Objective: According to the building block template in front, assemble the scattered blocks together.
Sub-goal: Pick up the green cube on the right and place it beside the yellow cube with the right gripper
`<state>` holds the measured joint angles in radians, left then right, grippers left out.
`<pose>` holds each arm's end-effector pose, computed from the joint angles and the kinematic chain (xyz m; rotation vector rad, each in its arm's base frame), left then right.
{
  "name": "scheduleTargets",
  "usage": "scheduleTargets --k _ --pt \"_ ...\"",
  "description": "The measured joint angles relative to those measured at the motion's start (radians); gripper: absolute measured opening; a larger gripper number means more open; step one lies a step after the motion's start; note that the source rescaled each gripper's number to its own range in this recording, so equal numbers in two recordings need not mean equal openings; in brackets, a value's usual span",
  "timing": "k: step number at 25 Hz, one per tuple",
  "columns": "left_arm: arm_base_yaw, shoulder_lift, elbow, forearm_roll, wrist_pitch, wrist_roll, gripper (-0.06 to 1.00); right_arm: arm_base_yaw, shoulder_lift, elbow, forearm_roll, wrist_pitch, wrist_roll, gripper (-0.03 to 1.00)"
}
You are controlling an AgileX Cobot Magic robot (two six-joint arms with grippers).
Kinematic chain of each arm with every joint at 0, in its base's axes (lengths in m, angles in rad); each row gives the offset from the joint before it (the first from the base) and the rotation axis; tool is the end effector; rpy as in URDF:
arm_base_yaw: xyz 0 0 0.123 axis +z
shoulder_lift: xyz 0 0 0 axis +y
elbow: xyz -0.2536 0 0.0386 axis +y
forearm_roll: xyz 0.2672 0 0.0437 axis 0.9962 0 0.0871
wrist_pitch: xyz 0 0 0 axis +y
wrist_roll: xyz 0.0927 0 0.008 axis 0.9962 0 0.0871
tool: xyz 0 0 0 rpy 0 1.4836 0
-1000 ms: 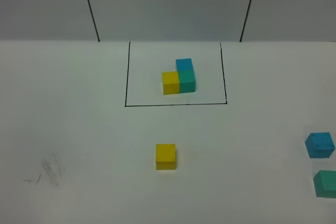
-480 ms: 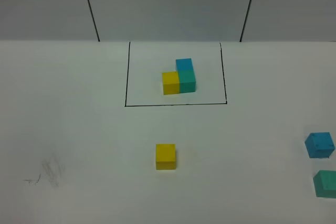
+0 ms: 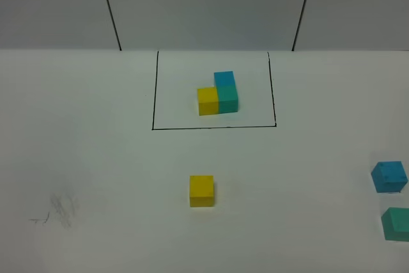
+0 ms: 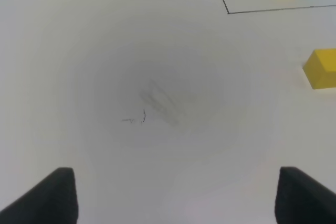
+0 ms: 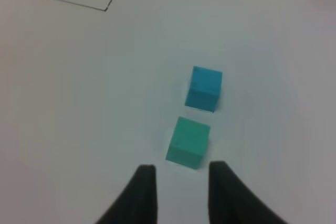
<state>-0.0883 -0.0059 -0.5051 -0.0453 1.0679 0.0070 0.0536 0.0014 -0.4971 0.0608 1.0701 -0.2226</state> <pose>0.0403 -0.0073 0.2868 0.0998 2.0388 -0.1051 0.0425 0.0072 0.2840 -0.2861 2.0366 -0.0318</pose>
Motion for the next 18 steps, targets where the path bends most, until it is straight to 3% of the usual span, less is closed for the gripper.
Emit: scheduleTargets --k 11,14,18 --pt "0.000 0.000 0.000 0.000 0.000 -0.001 0.77 0.000 0.000 0.000 0.000 0.000 0.001 0.01" --pt "0.000 0.000 0.000 0.000 0.000 -0.001 0.77 0.000 0.004 0.000 -0.001 0.000 0.021 0.09" --pt "0.000 0.000 0.000 0.000 0.000 -0.001 0.77 0.000 0.048 0.000 -0.017 -0.001 0.072 0.29"
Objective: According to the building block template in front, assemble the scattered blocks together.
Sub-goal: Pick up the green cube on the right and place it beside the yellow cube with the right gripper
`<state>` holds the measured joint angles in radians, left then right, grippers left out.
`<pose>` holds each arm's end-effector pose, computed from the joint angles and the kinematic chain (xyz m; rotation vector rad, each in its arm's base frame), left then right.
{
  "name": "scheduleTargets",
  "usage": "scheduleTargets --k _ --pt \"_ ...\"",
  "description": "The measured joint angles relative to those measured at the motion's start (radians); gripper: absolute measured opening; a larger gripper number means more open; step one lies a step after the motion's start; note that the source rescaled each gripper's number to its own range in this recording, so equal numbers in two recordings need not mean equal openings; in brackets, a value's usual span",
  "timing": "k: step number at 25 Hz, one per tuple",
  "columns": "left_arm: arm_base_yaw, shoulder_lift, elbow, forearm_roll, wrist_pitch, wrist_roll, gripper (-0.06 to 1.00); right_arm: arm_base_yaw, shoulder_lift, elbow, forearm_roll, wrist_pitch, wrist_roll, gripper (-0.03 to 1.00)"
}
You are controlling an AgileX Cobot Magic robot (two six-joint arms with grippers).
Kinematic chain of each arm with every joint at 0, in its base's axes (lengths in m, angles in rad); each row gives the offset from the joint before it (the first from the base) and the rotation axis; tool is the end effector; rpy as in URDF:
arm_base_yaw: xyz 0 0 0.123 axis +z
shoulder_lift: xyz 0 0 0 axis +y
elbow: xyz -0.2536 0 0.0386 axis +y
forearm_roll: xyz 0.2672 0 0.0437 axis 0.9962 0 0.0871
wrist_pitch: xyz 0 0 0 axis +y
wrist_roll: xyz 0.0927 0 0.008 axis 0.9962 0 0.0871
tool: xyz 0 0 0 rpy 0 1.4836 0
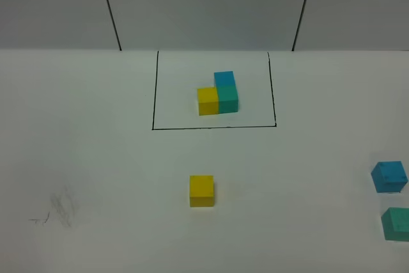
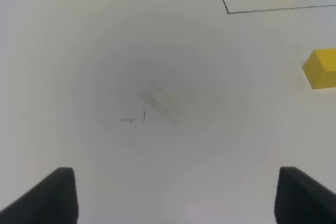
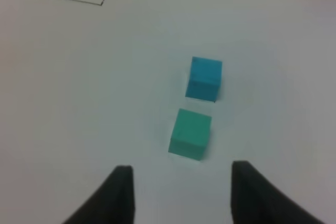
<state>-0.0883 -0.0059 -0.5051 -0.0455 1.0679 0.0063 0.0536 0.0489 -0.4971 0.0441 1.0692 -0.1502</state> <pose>0.0403 -0.0073 0.2868 0.0991 2.0389 -0.1058 0.0502 0.0063 0.2818 -0.2149 2.0927 -0.0046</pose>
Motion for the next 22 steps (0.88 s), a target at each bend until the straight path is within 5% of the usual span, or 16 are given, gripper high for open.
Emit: scheduleTargets --k 11,22 --pt "0.000 0.000 0.000 0.000 0.000 0.000 0.77 0.000 0.345 -0.083 -0.034 -0.147 0.150 0.79" --pt "0.000 0.000 0.000 0.000 0.000 0.000 0.76 0.000 0.887 -0.165 -0.081 -0.329 0.208 0.87"
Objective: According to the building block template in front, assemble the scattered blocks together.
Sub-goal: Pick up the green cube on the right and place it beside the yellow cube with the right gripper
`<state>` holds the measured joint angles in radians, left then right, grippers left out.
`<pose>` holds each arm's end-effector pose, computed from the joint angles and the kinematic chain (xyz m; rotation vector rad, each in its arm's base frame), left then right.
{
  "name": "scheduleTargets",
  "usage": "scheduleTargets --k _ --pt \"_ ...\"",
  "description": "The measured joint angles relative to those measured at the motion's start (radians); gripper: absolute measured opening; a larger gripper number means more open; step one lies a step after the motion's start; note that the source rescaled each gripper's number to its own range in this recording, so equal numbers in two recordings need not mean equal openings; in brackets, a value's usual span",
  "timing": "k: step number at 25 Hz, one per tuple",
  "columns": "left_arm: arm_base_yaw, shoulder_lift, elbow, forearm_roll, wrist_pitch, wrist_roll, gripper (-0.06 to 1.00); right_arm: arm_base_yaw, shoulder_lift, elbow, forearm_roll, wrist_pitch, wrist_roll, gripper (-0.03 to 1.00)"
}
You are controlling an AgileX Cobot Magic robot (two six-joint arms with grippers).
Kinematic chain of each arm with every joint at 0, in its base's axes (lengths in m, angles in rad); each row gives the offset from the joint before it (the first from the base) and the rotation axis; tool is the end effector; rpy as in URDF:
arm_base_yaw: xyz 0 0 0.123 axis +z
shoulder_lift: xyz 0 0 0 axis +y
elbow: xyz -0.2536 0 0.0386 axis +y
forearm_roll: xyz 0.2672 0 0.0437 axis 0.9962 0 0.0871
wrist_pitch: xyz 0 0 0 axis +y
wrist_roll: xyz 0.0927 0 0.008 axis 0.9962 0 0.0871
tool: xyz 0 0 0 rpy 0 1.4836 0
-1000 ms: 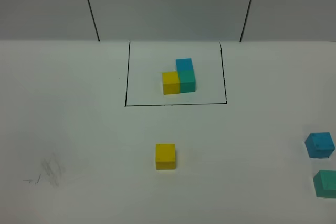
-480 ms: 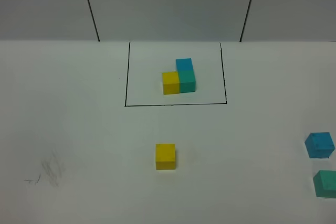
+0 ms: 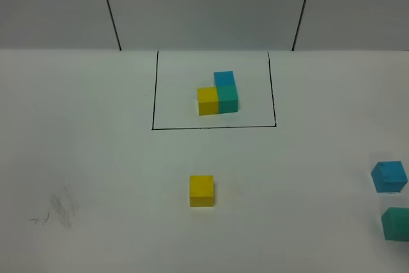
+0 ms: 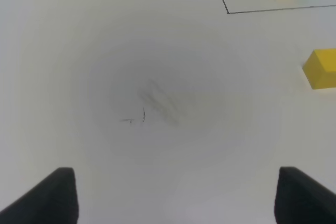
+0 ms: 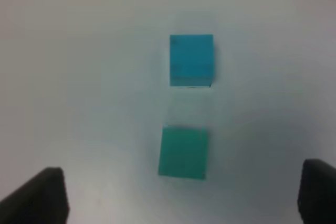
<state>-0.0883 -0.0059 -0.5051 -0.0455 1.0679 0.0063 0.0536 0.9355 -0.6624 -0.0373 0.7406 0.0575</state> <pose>0.0403 -0.0073 0.2868 0.0991 2.0389 -0.1058 0.2053 0.0087 0.2456 -0.0190 2.4965 0.0034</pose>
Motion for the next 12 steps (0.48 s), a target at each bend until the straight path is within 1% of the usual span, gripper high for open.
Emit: scheduleTargets --k 5,12 --pt "0.000 0.000 0.000 -0.001 0.000 0.000 0.76 0.000 0.209 -0.018 -0.008 -0.074 0.031 0.87" --pt "0.000 0.000 0.000 -0.001 0.000 0.000 0.76 0.000 0.382 -0.022 -0.010 -0.093 0.038 0.86"
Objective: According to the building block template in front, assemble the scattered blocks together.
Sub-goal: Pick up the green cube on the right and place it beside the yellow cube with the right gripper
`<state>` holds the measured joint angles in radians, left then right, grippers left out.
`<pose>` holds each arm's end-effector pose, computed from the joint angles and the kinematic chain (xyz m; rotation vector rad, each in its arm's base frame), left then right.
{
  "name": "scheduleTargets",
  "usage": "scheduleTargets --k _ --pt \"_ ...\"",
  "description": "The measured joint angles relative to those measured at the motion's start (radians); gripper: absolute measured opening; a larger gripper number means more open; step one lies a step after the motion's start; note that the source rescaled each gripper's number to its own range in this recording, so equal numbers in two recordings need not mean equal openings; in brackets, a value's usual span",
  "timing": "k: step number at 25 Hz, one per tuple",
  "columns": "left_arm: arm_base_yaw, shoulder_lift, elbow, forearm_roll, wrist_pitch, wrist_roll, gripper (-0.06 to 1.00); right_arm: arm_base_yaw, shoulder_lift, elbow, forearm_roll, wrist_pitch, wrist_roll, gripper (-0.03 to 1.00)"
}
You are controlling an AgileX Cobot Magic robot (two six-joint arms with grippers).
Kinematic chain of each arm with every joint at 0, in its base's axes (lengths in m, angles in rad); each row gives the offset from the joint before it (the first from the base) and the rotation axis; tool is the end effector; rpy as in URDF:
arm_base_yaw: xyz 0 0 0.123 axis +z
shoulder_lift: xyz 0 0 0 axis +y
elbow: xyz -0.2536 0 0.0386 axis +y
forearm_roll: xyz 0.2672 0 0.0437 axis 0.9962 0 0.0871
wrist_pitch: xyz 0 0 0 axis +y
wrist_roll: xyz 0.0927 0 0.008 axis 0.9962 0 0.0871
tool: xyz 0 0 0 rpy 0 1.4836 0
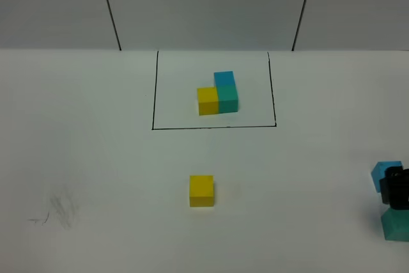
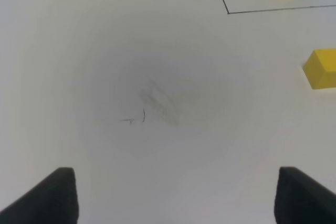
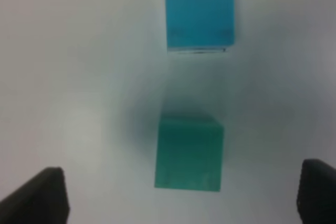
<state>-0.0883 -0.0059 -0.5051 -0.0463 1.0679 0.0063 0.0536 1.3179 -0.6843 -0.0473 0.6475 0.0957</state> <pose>0.0403 -0.0074 0.2868 0.0992 2.0389 -0.1067 0.2491 0.0107 0.1687 0.0136 2.7632 -0.0099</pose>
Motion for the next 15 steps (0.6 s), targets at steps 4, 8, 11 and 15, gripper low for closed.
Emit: scheduleTargets --k 4,8,11,15 --pt "0.000 0.000 0.000 0.000 0.000 0.000 0.76 -0.007 0.054 -0.003 -0.010 -0.003 0.010 0.85" --pt "0.000 0.000 0.000 0.000 0.000 0.000 0.76 -0.029 0.089 -0.003 -0.011 -0.002 0.016 0.85" --pt "0.000 0.000 0.000 0.000 0.000 0.000 0.76 -0.038 0.100 -0.003 -0.013 -0.007 0.016 0.83" --pt "0.000 0.000 0.000 0.000 0.000 0.000 0.76 -0.038 0.124 0.022 -0.004 -0.050 0.016 0.83"
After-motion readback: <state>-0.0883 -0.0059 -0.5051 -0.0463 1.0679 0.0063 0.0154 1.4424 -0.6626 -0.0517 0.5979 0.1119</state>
